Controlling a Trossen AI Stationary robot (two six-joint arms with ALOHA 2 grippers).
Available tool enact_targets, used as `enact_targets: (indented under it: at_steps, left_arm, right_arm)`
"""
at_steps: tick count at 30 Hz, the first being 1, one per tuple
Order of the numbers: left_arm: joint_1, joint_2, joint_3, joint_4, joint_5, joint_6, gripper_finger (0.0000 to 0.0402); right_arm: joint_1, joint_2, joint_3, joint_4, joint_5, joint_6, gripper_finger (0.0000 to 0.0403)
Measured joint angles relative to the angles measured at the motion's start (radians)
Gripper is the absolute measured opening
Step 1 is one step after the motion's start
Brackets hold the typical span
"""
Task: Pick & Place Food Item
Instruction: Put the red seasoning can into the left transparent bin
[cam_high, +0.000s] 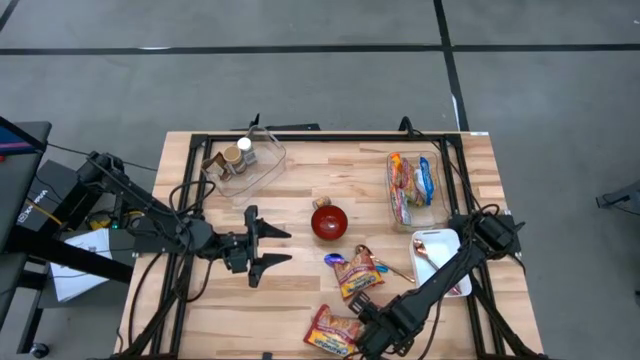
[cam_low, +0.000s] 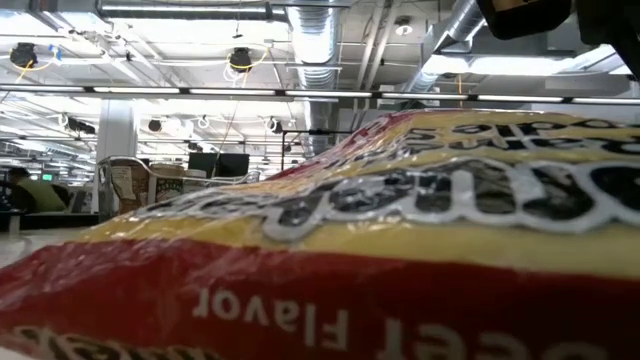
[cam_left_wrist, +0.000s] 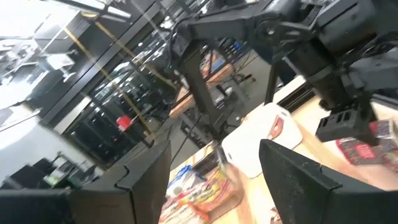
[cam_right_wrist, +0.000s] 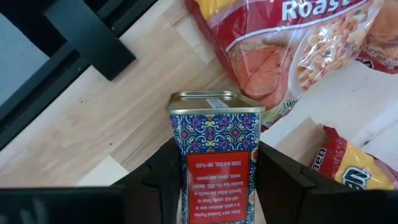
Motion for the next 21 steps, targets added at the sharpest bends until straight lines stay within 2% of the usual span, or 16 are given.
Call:
enact_targets:
  at_steps: [7,11,14,17,21]
  left_arm:
    - [0.0,0.0,0.0,-0.014,-0.098,0.024,0.0239]
    - [0.002,0.0,0.0,-0.017,-0.099,0.025,0.0239]
    - [0.006,0.0,0.0,-0.017,-0.099,0.02,0.0239]
    - [0.029,0.0,0.0,-0.017,-0.052,-0.012,0.0239]
    - [0.075,0.0,-0.016,0.007,0.109,-0.03,0.0239]
  right_arm:
    - [0.009,-0.076,-0.002,0.004,0.023,0.043,0.0154]
    - [0.038,-0.158,-0.002,0.058,0.095,0.022,0.0154]
    - [0.071,-0.225,-0.001,0.142,0.175,-0.055,0.0154]
    - [0.109,-0.278,-0.001,0.226,0.26,-0.169,0.0154]
    - [0.139,-0.328,-0.001,0.325,0.344,-0.326,0.0154]
